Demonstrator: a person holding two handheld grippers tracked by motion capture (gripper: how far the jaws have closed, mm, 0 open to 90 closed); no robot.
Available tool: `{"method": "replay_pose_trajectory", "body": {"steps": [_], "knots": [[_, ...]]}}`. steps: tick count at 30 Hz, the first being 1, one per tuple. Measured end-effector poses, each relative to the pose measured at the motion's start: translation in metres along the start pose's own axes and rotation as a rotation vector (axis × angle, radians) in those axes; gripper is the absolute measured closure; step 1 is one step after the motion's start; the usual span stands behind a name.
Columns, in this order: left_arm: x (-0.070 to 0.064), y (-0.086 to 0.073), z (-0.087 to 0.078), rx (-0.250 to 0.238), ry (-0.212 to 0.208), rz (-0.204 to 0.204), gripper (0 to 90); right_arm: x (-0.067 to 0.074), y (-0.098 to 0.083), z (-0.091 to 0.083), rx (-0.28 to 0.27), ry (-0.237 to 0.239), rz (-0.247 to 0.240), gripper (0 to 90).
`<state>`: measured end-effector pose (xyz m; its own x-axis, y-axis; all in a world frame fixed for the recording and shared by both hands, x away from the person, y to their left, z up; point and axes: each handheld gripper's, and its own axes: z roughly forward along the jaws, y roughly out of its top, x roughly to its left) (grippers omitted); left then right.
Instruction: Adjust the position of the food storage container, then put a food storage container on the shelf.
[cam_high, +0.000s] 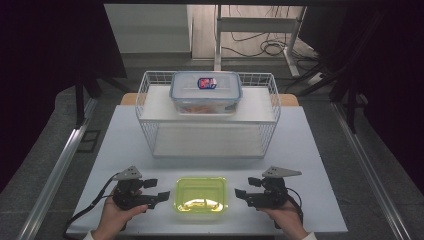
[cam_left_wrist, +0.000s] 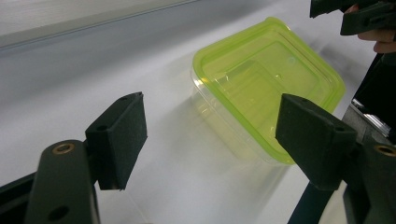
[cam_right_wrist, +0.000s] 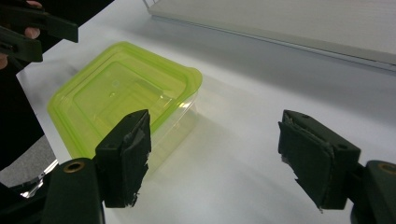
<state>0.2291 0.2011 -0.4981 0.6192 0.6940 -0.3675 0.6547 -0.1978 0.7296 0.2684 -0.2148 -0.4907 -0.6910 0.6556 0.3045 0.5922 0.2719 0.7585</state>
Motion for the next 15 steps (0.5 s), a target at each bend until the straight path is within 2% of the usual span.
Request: {"method": "replay_pose_trajectory", "body": {"steps": [6,15], "knots": [[0.003,0.002,0.009,0.009,-0.046,-0.041,24.5,0.007,0.003,0.008,0.022,0.020,0.013,26.6],[0.004,0.000,0.023,0.051,-0.099,-0.073,28.2,0.015,0.003,0.021,0.048,0.041,0.017,30.2]]}}
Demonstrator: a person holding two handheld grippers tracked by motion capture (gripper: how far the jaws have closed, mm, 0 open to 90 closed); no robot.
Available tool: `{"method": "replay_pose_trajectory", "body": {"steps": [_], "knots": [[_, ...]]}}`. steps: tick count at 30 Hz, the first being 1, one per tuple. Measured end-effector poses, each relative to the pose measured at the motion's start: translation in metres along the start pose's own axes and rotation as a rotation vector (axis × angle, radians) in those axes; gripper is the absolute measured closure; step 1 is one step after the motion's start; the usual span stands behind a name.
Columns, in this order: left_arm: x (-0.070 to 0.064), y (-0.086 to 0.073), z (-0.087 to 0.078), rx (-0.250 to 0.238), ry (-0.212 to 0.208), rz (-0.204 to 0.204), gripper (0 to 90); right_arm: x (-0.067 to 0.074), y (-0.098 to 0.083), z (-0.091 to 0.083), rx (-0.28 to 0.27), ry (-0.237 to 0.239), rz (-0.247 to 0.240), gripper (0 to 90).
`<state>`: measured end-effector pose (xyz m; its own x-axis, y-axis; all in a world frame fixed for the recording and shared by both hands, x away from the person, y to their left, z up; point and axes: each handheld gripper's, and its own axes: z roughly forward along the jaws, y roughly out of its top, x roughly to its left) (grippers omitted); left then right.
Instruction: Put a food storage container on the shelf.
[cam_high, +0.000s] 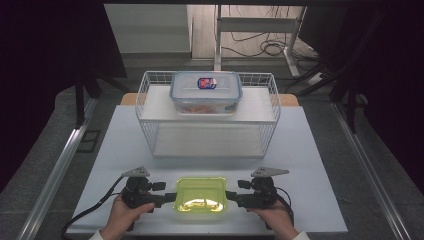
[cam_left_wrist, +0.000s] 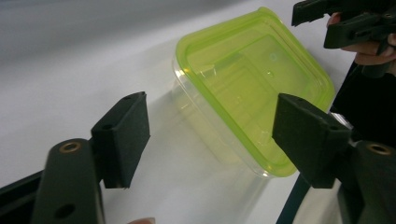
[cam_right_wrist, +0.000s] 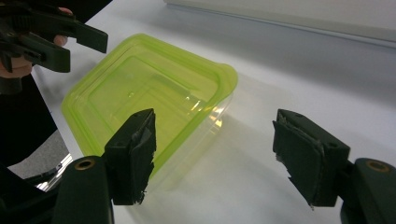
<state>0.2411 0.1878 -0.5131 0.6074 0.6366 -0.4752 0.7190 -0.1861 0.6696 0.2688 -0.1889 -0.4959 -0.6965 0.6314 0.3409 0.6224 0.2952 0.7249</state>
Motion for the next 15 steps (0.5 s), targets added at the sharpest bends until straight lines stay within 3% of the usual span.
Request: {"method": "replay_pose_trajectory", "body": {"steps": [15], "knots": [[0.002,-0.003,0.015,0.040,-0.094,-0.062,42.8,0.002,-0.003,0.018,0.064,0.046,0.045,37.3]]}}
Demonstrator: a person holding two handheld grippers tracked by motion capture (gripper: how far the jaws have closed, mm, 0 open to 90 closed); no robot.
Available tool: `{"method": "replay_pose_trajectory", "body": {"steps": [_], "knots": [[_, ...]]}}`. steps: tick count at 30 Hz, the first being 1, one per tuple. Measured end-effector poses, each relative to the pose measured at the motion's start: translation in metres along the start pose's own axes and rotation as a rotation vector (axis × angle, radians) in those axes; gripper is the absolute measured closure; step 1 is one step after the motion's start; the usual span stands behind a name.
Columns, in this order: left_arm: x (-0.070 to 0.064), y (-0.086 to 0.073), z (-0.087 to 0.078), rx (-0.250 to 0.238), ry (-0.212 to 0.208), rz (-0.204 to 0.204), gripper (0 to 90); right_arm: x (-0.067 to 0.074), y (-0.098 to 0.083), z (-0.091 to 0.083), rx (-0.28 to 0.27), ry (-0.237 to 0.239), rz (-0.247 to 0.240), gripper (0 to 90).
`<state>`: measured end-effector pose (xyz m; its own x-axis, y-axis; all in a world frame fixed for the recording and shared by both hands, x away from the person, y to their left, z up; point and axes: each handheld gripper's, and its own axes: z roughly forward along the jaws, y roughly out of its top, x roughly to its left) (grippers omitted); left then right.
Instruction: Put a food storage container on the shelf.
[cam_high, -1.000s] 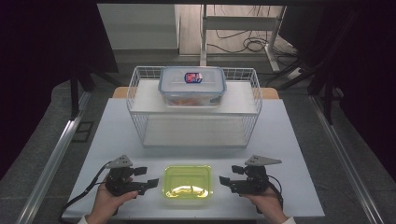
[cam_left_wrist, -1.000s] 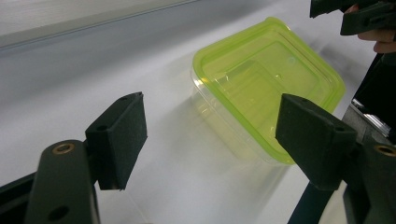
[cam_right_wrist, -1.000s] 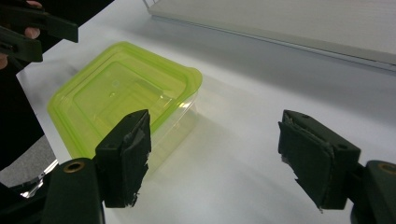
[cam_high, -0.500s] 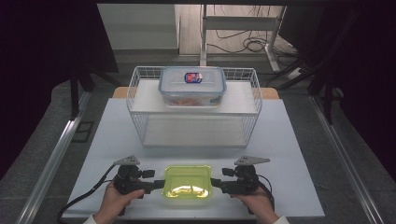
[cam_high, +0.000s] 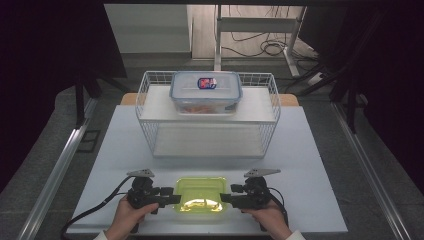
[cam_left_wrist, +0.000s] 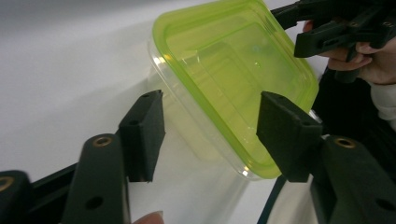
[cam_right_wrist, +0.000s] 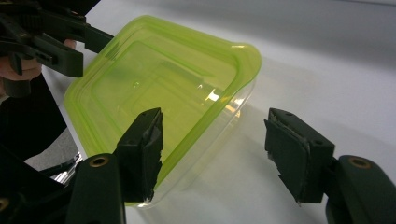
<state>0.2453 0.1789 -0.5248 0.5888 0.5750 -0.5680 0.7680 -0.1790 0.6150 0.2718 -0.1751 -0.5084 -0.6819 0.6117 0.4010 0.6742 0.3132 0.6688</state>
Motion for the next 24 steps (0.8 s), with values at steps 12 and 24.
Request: {"method": "replay_pose_trajectory", "body": {"steps": [12,24], "knots": [[0.0019,-0.0008,0.0049,0.015,-0.029,-0.021,63.8,0.0015,-0.0009,0.0052,0.018,0.050,0.013,57.3],[-0.0044,-0.0019,-0.0036,-0.041,-0.038,0.016,71.9,0.0029,-0.0011,-0.0031,-0.024,0.068,0.033,68.1]]}}
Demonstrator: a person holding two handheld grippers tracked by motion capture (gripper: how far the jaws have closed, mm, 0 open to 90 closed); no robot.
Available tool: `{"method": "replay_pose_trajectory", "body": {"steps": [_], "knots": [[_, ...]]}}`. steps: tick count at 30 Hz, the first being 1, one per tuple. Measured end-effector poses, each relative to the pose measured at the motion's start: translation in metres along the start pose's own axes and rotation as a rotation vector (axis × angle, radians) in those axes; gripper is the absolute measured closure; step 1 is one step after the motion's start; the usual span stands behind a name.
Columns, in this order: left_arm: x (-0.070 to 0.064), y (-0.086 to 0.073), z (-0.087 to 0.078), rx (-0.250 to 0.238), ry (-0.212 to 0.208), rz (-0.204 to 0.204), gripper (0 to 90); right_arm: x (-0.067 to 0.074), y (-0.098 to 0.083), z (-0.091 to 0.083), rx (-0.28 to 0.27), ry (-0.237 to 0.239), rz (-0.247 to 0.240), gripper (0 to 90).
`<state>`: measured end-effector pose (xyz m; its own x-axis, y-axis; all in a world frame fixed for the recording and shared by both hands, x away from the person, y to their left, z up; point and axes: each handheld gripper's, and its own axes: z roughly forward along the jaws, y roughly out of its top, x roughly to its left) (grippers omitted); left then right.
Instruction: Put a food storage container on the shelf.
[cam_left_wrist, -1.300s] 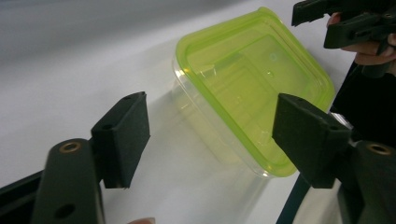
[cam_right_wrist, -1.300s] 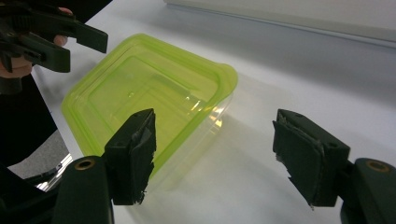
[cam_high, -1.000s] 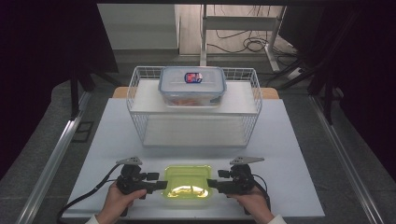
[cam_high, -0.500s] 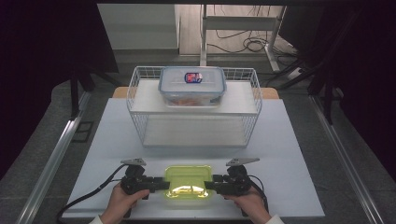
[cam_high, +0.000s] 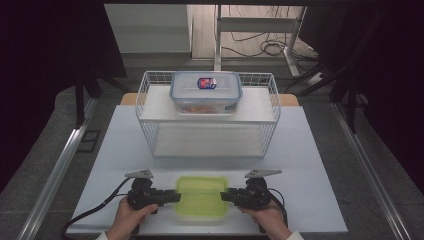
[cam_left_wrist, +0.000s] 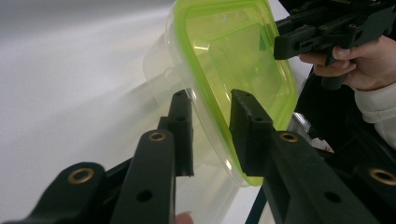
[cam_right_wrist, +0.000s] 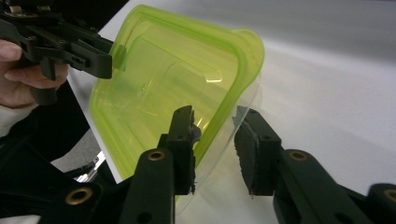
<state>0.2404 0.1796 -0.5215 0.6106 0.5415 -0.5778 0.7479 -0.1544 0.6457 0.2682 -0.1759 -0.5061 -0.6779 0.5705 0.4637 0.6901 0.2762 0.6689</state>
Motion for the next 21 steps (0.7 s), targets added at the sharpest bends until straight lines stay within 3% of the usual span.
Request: {"method": "replay_pose_trajectory", "body": {"steps": [9,21], "knots": [[-0.006,0.000,-0.007,-0.059,-0.004,0.029,79.7,0.001,0.000,-0.006,-0.039,0.008,0.045,77.2],[-0.011,0.001,-0.013,-0.086,-0.007,0.072,82.1,0.008,0.004,-0.013,-0.085,-0.004,0.000,79.5]]}}
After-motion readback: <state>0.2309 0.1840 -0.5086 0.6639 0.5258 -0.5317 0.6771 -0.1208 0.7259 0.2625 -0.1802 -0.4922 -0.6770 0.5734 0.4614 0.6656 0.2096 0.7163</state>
